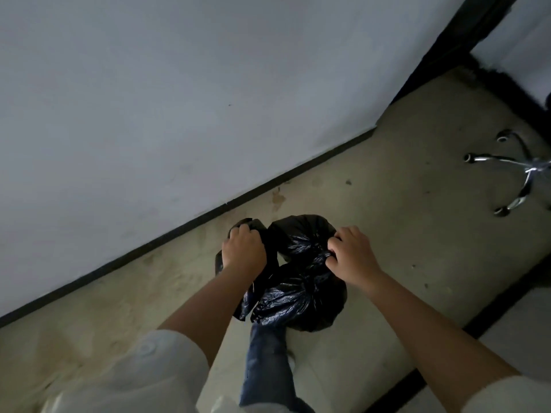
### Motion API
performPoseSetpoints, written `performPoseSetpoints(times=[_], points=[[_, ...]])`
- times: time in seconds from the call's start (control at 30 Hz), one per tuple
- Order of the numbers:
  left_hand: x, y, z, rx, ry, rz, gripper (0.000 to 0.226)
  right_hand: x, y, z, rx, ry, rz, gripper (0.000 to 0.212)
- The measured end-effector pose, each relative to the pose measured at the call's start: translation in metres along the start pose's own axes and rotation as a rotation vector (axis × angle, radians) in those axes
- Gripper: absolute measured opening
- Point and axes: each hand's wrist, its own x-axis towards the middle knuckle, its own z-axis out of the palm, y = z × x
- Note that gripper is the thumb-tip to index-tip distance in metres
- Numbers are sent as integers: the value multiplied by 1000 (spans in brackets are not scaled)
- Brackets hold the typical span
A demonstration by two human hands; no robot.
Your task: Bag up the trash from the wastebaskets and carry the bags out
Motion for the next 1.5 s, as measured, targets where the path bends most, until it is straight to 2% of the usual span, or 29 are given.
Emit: performPoseSetpoints(times=[0.27,0.37,0.4,0.5,0.63,0.73,0.8,0.87,0.97,1.13,1.27,1.37,1.5], points=[[131,90,5,17,-199,-39,28,108,121,16,-3,-129,50,33],[177,119,10,10,-226,-73,28,155,178,30,63,-155,225,16],[192,128,12,0,-231,-98,28,171,196,35,78,-184,267,18],[232,154,20,-51,-244,-218,28,212,238,54,157,-235,298,23],[274,182,29,-109,-202,-450,28,266,282,72,324,-253,409,14],[298,197,34,-99,-167,-553,27,295,314,82,415,-226,488,24],[314,205,36,-70,-154,-553,26,313,329,87,476,-227,510,24],[329,212,38,-40,-147,-540,26,333,338,93,504,-238,533,15],[347,220,42,-4,-150,-529,26,361,337,101,545,-241,544,23],[371,232,59,17,-185,-502,28,397,344,121,603,-211,560,25],[384,242,75,27,-292,-478,31,406,357,141,516,-326,536,24],[388,250,89,24,-395,-445,32,399,373,154,376,-437,449,25],[389,259,101,-42,-381,-440,32,389,399,160,297,-527,347,40]])
